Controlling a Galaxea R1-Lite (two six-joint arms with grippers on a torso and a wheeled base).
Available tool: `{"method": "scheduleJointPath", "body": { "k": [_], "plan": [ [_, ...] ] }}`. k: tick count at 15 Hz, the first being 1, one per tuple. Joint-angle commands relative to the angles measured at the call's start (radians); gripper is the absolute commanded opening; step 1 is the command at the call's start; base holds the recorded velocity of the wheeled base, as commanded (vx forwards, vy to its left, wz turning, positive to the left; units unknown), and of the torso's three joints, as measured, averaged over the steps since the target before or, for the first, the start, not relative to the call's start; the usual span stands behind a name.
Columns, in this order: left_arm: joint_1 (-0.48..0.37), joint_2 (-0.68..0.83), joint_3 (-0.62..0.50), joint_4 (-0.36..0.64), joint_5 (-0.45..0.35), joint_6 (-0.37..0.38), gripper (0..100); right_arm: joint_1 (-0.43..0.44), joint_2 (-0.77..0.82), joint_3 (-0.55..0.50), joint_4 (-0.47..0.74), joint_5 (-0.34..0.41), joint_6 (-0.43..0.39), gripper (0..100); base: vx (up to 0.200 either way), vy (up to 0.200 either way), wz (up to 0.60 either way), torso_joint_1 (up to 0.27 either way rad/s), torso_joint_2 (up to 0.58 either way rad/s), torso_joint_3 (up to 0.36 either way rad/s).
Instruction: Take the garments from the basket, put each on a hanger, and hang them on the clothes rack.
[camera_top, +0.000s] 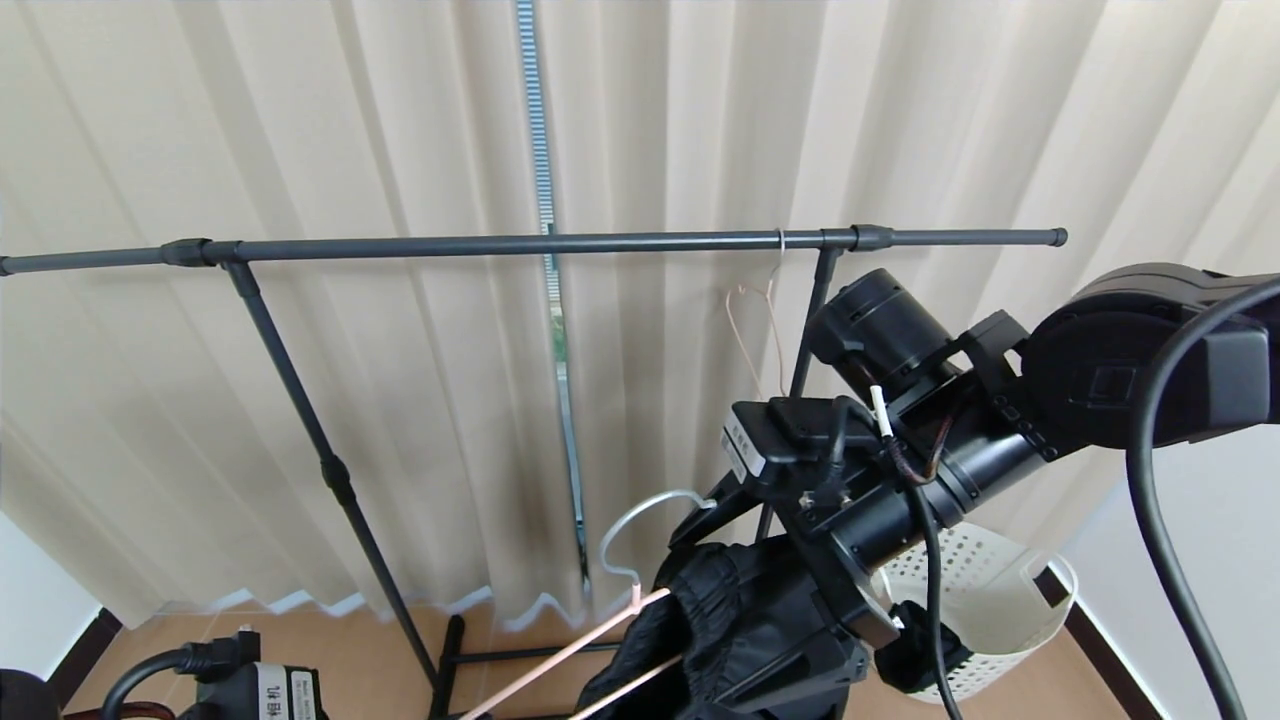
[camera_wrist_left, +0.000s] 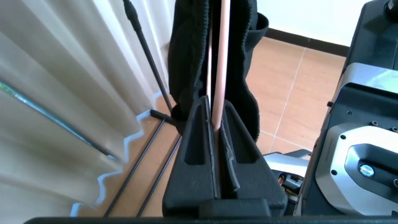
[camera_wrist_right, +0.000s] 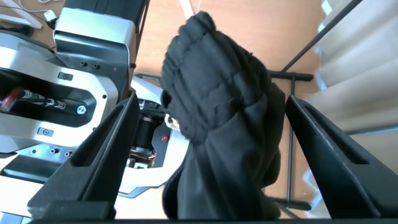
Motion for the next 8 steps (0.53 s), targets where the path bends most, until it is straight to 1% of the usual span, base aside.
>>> {"method": "scheduleJointPath", "body": {
  "k": [1,3,4,8],
  "plan": [
    [-0.001,0.0,-0.002,0.0,0.0,0.0,0,0.007,0.021,-0.001,-0.002,0.001,0.003,100,0.0,0.0,0.0,0.0,0.0,0.0],
    [-0.001,0.0,0.0,0.0,0.0,0.0,0,0.007,0.021,0.001,-0.005,0.0,0.009,100,0.0,0.0,0.0,0.0,0.0,0.0],
    [-0.001,0.0,-0.002,0.0,0.0,0.0,0,0.007,0.019,0.004,-0.004,0.0,0.015,0,0.0,0.0,0.0,0.0,0.0,0.0],
    [-0.001,0.001,0.0,0.0,0.0,0.0,0,0.007,0.001,0.01,-0.001,0.0,0.017,0,0.0,0.0,0.0,0.0,0.0,0.0]
  ]
}}
